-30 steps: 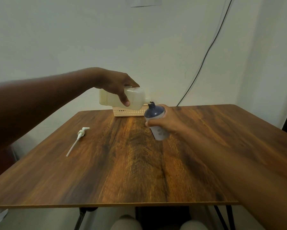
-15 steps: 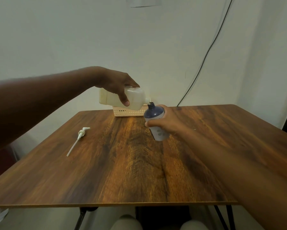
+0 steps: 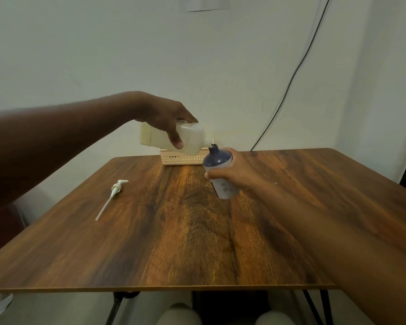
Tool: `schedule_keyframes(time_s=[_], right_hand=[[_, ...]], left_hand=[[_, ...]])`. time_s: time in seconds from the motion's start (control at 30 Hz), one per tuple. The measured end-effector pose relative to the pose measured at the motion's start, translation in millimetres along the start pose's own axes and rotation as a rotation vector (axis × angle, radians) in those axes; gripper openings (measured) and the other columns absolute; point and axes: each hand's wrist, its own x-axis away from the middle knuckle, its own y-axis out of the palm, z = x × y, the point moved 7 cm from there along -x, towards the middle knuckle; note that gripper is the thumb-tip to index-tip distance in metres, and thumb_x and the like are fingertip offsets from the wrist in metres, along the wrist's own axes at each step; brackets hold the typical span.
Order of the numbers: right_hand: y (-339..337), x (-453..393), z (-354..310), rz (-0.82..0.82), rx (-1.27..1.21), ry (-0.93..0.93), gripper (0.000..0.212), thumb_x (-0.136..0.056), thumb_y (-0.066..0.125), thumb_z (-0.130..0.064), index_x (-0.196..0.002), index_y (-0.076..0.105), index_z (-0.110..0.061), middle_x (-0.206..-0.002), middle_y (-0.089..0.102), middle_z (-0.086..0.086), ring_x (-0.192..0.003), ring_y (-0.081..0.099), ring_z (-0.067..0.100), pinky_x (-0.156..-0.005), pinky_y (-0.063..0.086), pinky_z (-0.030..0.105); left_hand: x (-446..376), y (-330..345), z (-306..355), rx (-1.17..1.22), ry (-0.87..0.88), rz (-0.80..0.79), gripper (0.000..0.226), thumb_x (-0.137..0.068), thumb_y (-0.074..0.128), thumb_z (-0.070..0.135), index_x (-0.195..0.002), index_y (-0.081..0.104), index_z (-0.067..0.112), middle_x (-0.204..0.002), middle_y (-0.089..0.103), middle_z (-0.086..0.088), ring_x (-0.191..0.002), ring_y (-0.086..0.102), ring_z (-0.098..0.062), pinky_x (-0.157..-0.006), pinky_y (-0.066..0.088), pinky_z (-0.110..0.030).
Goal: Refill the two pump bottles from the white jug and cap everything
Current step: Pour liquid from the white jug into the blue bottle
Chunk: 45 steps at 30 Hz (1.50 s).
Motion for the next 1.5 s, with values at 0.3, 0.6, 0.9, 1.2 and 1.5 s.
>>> schedule_keyframes(time_s=[0.3,0.6,0.9,1.2,1.5], right_hand=[[0.4,4.1,-2.6,-0.009,-0.009,-0.008,0.067,-0.068,0.093,-0.028,-0.123,0.054,-0.034,-0.112,0.066,-0.006,-0.102,0.064,0.016,-0.078,0.055,0.031],[2.1,3.8,0.7,-0.021,-0.026,-0.002,0.058,-0.068,0.093,-0.026,-0.110,0.055,-0.039,-0.110,0.067,-0.007,-0.101,0.066,0.016,-0.079,0.056,0.032],[2.7,3.7,0.4,-0.010,-0.019,-0.005,0.061,-0.066,0.093,-0.030,-0.112,0.054,-0.039,-0.109,0.066,-0.009,-0.099,0.065,0.014,-0.077,0.056,0.031],[4.3,6.0,-0.2,-0.013,-0.010,-0.031,0.056,-0.067,0.093,-0.028,-0.107,0.055,-0.040,-0.107,0.066,-0.011,-0.097,0.065,0.012,-0.073,0.053,0.026],[4.4,4.8,-1.1,-0.008,-0.037,-0.040,0.056,-0.069,0.092,-0.030,-0.109,0.054,-0.038,-0.110,0.066,-0.007,-0.101,0.066,0.016,-0.084,0.059,0.035]], left_hand=[[1.8,0.3,3.1,-0.018,0.004,-0.020,0.068,-0.085,0.081,0.034,-0.145,0.050,0.030,-0.126,0.063,0.004,-0.113,0.060,-0.021,-0.086,0.051,-0.031],[-0.4,1.0,4.5,-0.025,-0.003,-0.029,0.068,-0.084,0.082,0.035,-0.144,0.051,0.031,-0.125,0.063,0.004,-0.114,0.060,-0.021,-0.090,0.052,-0.033],[-0.4,-0.4,4.8,-0.023,-0.007,-0.034,0.067,-0.084,0.082,0.035,-0.143,0.052,0.032,-0.125,0.064,0.004,-0.113,0.060,-0.021,-0.087,0.052,-0.032],[-1.1,1.7,4.5,-0.036,-0.004,-0.048,0.069,-0.083,0.082,0.035,-0.144,0.051,0.031,-0.127,0.064,0.004,-0.114,0.060,-0.021,-0.093,0.054,-0.036],[0.2,-4.8,4.4,-0.047,-0.003,-0.044,0.069,-0.081,0.084,0.037,-0.142,0.055,0.032,-0.125,0.066,0.005,-0.112,0.061,-0.020,-0.088,0.054,-0.035]])
